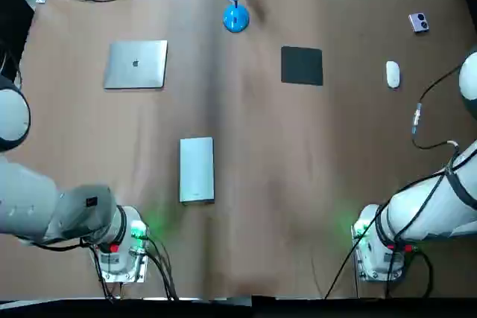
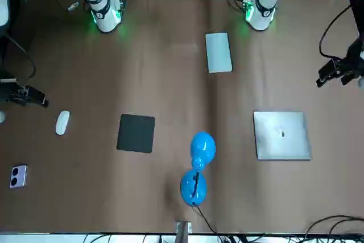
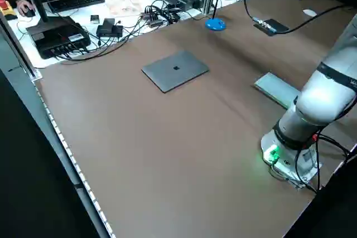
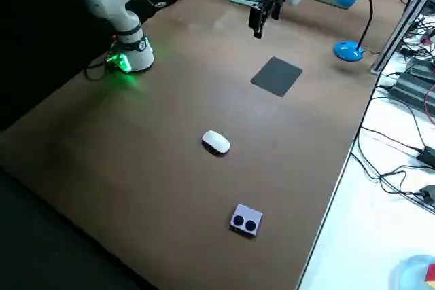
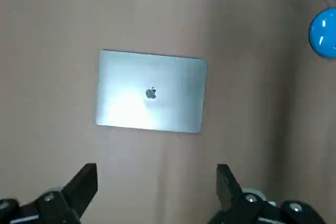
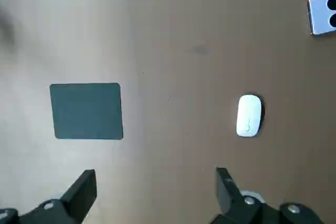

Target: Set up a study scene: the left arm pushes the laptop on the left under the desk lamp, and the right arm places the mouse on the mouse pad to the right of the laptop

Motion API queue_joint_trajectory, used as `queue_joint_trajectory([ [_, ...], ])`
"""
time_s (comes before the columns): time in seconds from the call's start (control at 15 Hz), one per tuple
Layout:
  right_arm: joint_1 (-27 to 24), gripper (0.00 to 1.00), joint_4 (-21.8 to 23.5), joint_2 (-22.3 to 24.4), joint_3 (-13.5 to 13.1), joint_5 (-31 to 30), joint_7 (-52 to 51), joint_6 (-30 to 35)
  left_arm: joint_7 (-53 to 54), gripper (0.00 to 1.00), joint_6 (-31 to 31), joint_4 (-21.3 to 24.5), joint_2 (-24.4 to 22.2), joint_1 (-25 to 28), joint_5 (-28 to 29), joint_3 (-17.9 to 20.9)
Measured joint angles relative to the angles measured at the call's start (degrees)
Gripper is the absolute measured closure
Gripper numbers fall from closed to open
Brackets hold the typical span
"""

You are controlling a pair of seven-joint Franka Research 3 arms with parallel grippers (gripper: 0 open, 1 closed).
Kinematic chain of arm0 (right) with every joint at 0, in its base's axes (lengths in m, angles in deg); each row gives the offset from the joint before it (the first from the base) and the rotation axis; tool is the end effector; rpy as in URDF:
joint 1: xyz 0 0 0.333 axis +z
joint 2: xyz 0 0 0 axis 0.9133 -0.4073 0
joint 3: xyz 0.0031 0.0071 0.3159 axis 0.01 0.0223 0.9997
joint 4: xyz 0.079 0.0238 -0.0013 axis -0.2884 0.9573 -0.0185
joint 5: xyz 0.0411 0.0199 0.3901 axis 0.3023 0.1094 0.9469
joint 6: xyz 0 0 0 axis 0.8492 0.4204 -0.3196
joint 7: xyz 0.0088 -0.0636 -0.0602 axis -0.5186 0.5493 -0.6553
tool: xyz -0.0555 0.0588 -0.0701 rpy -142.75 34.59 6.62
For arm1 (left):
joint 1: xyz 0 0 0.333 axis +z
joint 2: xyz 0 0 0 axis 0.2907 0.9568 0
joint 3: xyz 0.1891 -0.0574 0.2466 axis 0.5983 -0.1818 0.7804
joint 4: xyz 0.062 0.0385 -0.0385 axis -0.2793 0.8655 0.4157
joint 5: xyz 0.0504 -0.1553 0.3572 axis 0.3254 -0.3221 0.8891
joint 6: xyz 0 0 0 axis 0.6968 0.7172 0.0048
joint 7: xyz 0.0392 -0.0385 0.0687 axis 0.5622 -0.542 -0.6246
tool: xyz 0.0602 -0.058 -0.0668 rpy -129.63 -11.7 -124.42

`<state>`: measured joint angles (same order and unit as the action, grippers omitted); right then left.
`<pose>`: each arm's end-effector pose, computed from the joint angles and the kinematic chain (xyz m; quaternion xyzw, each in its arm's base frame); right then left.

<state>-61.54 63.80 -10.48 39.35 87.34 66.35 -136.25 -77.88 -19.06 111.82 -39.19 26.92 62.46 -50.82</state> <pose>0.6181 -0.0356 0.5772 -0.9979 0.0488 0.0090 0.0416 0.5642 0.0047 0.6159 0.9981 0.0379 0.0436 0.0193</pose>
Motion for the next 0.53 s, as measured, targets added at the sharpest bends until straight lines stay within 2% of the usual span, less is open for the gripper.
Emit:
queue_joint_trajectory([
  [0.53, 0.2, 0.0, 0.0, 0.0, 0.0, 0.0, -0.1, 0.5, -0.1, 0.0, 0.1, -0.1, -1.1, 0.0, 0.0, -0.1],
])
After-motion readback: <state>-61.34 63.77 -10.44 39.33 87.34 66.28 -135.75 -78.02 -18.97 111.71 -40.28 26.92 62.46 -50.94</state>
